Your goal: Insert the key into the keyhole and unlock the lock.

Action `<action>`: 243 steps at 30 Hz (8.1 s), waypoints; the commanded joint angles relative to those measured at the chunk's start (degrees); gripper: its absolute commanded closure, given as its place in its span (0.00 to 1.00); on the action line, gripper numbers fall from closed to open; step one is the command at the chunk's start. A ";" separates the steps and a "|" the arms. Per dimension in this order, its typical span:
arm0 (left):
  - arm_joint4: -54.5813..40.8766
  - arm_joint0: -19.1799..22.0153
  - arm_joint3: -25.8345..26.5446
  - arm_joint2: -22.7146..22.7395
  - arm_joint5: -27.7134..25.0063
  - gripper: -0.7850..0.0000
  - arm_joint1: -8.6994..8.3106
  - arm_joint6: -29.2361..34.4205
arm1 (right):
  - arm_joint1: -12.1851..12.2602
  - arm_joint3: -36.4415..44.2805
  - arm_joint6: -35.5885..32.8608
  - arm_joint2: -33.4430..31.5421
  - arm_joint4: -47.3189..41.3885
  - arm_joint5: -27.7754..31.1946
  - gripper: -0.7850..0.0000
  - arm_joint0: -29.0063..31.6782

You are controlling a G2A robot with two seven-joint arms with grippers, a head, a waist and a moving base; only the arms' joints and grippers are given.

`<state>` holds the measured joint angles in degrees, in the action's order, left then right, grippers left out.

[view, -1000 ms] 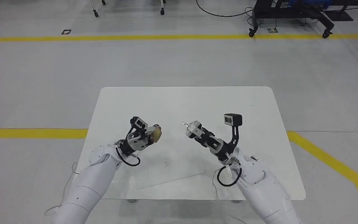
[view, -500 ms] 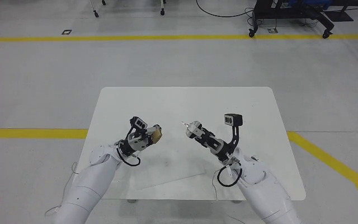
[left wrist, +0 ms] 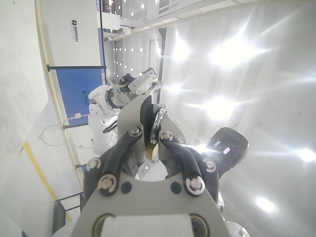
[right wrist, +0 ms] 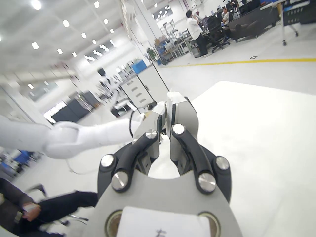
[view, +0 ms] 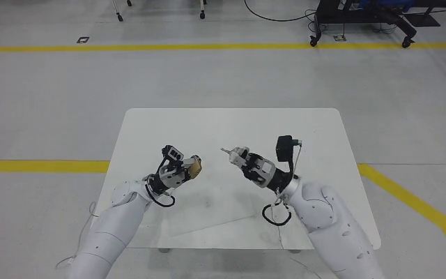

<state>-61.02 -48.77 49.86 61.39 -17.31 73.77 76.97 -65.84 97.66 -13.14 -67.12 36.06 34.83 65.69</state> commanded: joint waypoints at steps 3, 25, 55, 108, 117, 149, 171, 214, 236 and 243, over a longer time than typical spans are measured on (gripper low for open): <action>0.00 0.00 0.00 0.00 0.00 1.00 0.00 0.00 | 0.39 5.74 4.88 0.92 25.60 -1.46 1.00 2.55; 5.44 -2.71 3.63 1.37 7.88 1.00 -1.02 -8.18 | 2.75 16.36 14.60 -2.96 62.52 3.55 1.00 4.93; 12.57 -4.96 7.19 0.86 17.86 1.00 -1.35 -13.90 | 5.08 24.47 17.63 20.80 136.62 9.04 1.00 -0.04; 14.02 -4.39 5.63 1.06 17.53 1.00 -0.58 -11.58 | -0.27 21.12 5.82 27.58 139.94 18.27 1.00 -3.33; 13.55 -4.41 5.68 1.36 17.39 1.00 -0.44 -12.07 | -1.06 21.46 4.56 27.98 138.99 18.45 1.00 -3.71; 13.16 -16.19 30.67 5.61 30.35 1.00 -1.20 -44.29 | -4.87 23.02 -20.26 30.06 139.94 23.05 1.00 -0.01; 12.74 -15.90 29.77 4.68 31.37 1.00 -0.70 -44.88 | -10.58 13.56 -26.29 33.90 139.89 23.17 1.00 -2.63; 10.73 -16.34 29.42 4.98 32.70 1.00 -0.23 -43.95 | -14.65 8.87 -26.77 33.18 139.94 23.17 1.00 -3.22; 12.44 -14.86 24.12 6.22 27.39 1.00 -0.41 -37.10 | -12.71 23.27 -14.87 21.21 135.02 22.28 0.00 4.29; 12.75 -13.45 21.42 5.94 24.61 1.00 -0.30 -32.78 | -9.47 27.66 9.50 5.22 121.46 15.37 0.00 12.72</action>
<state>-48.52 -62.35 71.54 67.42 7.55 73.47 43.71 -75.63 125.52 -8.61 -59.51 160.13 51.10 77.59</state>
